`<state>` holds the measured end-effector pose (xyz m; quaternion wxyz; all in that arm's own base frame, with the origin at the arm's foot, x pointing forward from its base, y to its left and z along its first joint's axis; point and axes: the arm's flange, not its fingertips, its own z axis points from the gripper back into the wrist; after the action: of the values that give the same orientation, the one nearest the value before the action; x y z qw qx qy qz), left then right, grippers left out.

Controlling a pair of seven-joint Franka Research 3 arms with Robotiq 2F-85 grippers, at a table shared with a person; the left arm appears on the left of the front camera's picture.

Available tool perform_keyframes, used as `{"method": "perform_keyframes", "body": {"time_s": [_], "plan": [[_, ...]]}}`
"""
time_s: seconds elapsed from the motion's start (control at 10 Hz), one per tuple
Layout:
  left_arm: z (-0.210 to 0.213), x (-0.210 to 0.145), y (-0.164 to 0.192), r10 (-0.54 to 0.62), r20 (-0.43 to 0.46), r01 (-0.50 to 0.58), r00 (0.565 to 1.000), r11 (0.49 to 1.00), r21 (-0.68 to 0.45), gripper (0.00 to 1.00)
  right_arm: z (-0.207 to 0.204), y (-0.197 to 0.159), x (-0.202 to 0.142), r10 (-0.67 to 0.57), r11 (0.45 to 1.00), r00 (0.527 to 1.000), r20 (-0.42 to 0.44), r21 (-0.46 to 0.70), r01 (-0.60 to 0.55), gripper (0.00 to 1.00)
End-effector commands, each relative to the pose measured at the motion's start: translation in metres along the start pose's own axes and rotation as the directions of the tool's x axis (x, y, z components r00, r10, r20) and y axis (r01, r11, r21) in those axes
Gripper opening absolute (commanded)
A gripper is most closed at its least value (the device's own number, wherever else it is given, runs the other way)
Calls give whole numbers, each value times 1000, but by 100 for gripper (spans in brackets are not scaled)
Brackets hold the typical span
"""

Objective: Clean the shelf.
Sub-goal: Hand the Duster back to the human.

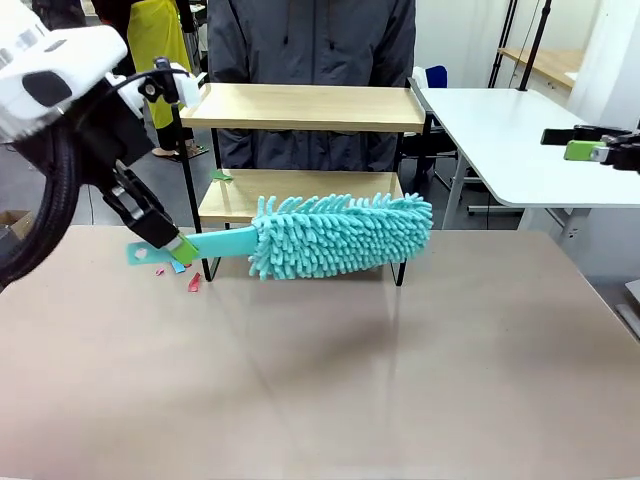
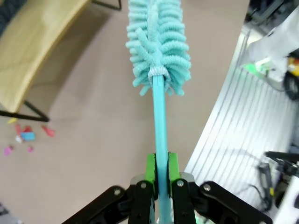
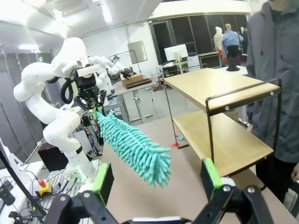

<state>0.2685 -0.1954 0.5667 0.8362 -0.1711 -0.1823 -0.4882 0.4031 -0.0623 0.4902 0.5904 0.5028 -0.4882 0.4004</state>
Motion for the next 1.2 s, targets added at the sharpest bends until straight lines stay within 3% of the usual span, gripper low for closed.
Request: {"method": "perform_keyframes", "body": {"time_s": [0.0, 0.1, 0.5, 1.1], "plan": [[-10, -12, 4, -59, 103, 65, 993, 996, -59, 13, -4, 6, -9, 74, 996, 997, 22, 54, -75, 100], [-16, -16, 3, -86, 153, 98, 984, 992, -75, 13, -6, 10, -15, 102, 994, 994, 28, 47, -103, 100], [-45, -23, 21, -155, 166, 182, 974, 969, -168, 13, -20, 22, -38, 156, 987, 988, 7, 26, -156, 100], [-46, -19, 22, -134, 121, 150, 984, 979, -141, 13, -53, 33, -83, 66, 996, 986, -150, 64, -57, 100]]}}
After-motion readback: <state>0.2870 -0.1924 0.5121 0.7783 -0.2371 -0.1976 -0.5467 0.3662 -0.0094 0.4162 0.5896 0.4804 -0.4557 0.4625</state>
